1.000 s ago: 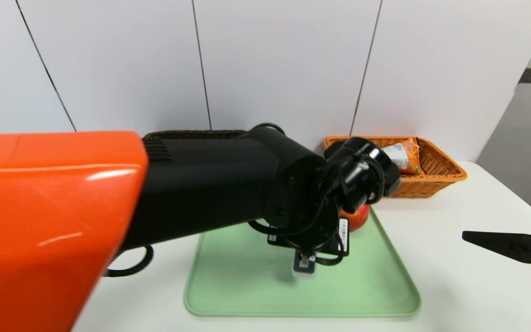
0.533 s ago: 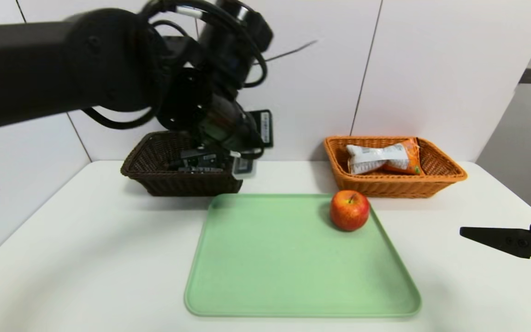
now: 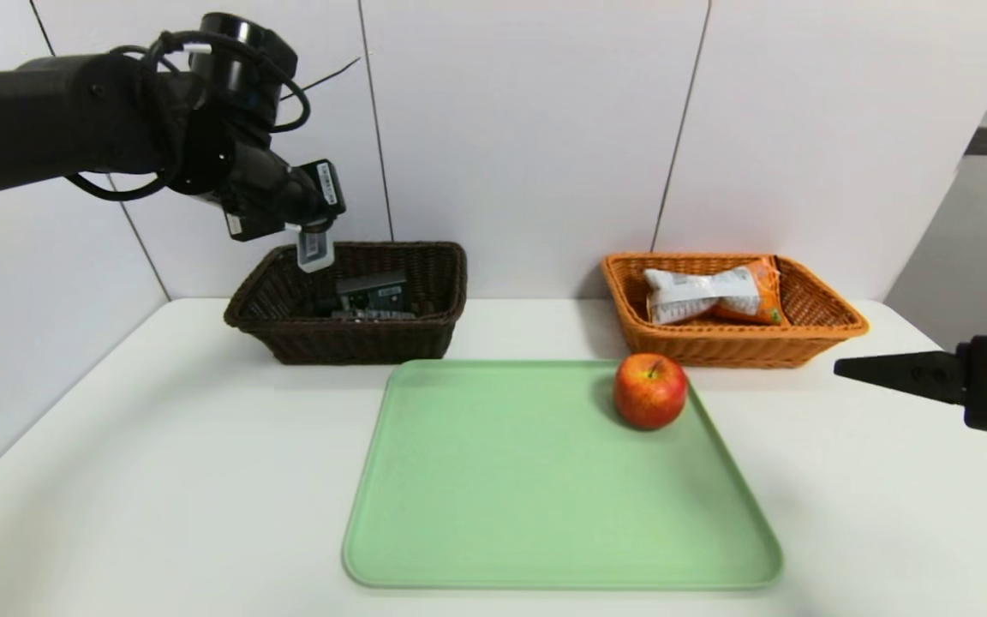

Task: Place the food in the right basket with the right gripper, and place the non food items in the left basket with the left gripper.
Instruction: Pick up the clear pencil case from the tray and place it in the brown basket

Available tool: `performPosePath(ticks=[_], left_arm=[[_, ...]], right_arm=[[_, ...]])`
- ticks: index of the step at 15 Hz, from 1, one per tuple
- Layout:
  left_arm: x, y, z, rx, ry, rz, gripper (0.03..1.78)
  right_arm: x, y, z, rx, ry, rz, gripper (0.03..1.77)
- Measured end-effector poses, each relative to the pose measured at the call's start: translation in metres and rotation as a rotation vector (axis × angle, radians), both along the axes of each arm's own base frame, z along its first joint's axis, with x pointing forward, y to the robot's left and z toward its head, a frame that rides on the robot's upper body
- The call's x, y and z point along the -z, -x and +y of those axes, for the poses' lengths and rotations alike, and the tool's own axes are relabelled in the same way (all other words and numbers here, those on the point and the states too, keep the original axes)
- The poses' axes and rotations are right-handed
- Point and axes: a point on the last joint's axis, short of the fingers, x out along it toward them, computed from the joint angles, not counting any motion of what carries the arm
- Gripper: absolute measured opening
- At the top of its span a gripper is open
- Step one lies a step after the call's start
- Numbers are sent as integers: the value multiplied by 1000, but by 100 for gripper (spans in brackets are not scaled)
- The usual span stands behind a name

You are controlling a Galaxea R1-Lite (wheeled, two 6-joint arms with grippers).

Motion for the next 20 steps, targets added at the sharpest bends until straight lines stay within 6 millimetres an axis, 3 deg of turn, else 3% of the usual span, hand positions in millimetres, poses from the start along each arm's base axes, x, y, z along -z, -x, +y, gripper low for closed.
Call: performPosePath(ticks=[6,12,17,20], left_arm=[[44,-50,34,-63,-58,29,56],[77,-71,43,-54,-87,101,56],[86,-78,43,-52,-92,102,56],[88,-79,41,-50,-91,98,92]], right_arm=[[-16,-61,32,-80,7,17,171],[10,-120,65,-79,72,115,171],[28,-134,74,-88,89,168,171],[32,-136,78,-90,82,184,171]])
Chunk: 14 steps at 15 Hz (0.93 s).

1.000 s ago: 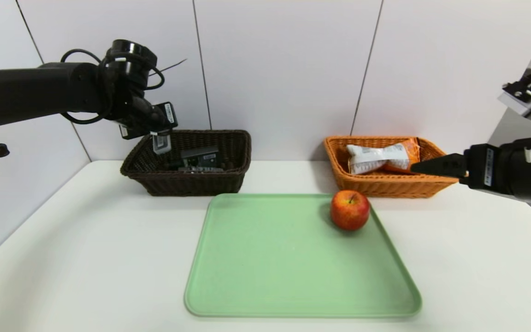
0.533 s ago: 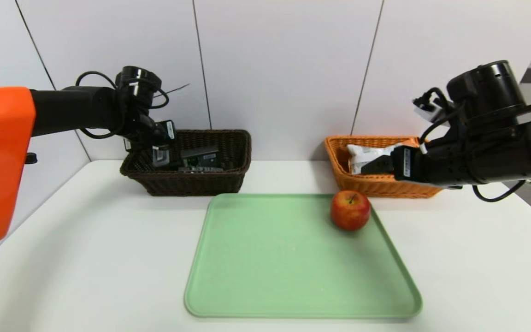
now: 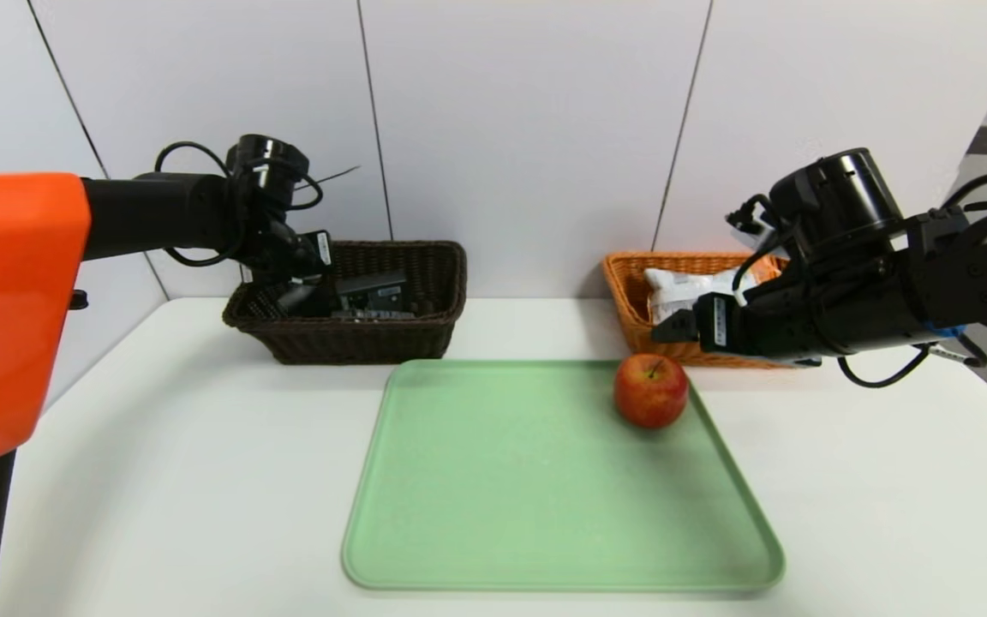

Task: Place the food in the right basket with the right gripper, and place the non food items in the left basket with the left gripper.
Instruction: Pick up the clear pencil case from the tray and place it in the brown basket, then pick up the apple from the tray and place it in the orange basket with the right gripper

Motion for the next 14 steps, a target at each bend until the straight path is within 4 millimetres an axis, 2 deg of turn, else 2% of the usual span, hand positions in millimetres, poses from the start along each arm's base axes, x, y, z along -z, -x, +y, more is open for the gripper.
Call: performPosePath(ticks=[4,7,11,14], left_arm=[[-9,3,1,-2,6,-27,123],[-34,18,1,2,14,-70,138],[-83,66,-7,51,28,-104,151],[-98,113,-10,114,39,-56,157]], right_arm=[[3,3,15,-13,-25,20,171],[10,4,28,-2,4,29,171],[25,-1,37,37,81,41,171],[35,-6,42,71,136,41,171]])
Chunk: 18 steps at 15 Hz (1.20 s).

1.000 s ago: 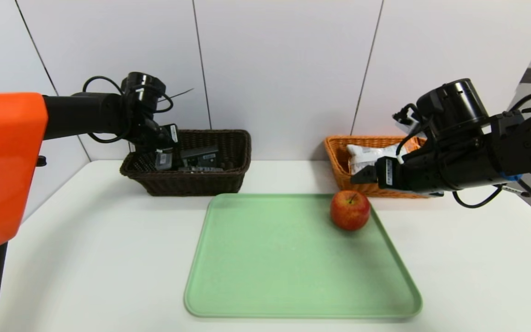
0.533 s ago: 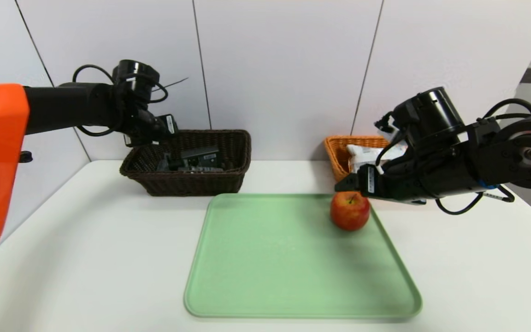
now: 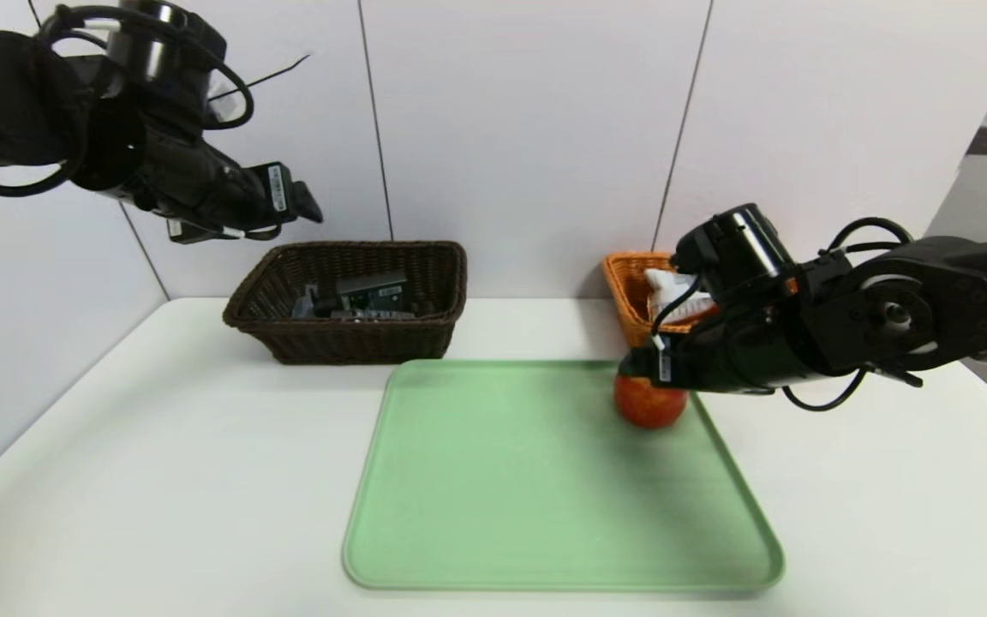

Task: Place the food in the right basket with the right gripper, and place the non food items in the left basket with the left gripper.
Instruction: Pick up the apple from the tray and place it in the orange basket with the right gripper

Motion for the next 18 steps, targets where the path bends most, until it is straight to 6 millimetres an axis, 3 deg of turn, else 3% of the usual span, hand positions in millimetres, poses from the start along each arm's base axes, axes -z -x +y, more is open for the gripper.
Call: performPosePath(ticks=[5,10,14,16,18], left_arm=[[11,60,-1,60,-3,48,163],[26,90,4,73,-8,62,167],[27,104,4,92,-5,51,167],[26,111,4,98,-3,43,168],[27,117,6,99,-3,43,169]], right_arm=[[12,-4,11,-7,9,25,171],[21,-13,17,11,15,34,171],[26,-20,21,20,11,39,171],[29,-22,22,28,21,42,141],[30,-24,23,30,25,41,127]])
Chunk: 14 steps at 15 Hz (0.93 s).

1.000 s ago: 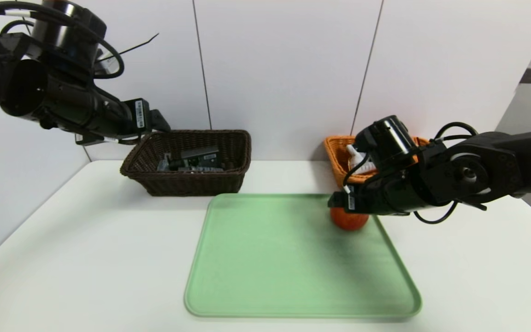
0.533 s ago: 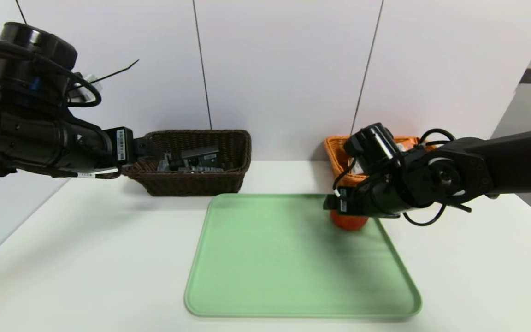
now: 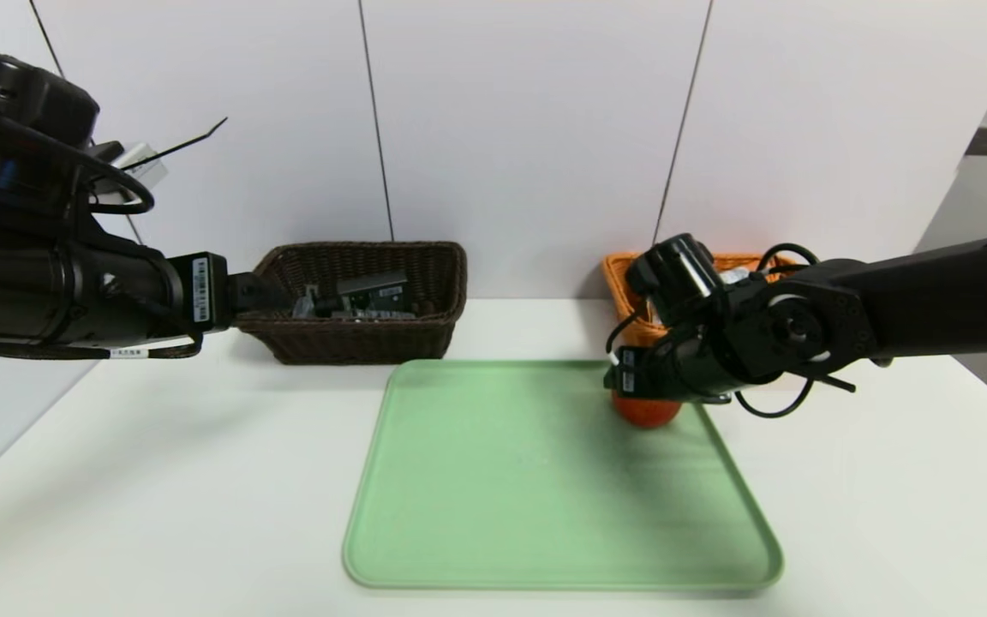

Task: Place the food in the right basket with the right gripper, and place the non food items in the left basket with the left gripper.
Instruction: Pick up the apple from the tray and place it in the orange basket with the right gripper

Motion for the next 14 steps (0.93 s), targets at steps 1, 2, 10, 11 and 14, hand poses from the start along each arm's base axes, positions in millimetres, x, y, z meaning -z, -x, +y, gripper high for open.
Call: performPosePath(ticks=[1,2,10,11,14], left_arm=[[1,2,1,-1,-1,1,169],[1,5,1,0,0,-1,169],[9,24,8,-3,-5,16,169],[10,28,10,-3,-5,14,169],[10,38,13,-6,-3,5,169]], right_arm=[[0,0,0,0,0,1,127],[0,-1,1,0,0,0,126],[-49,24,7,-97,-184,-56,126],[-60,30,7,-137,-230,-65,125],[-94,42,3,-204,-329,-152,125]])
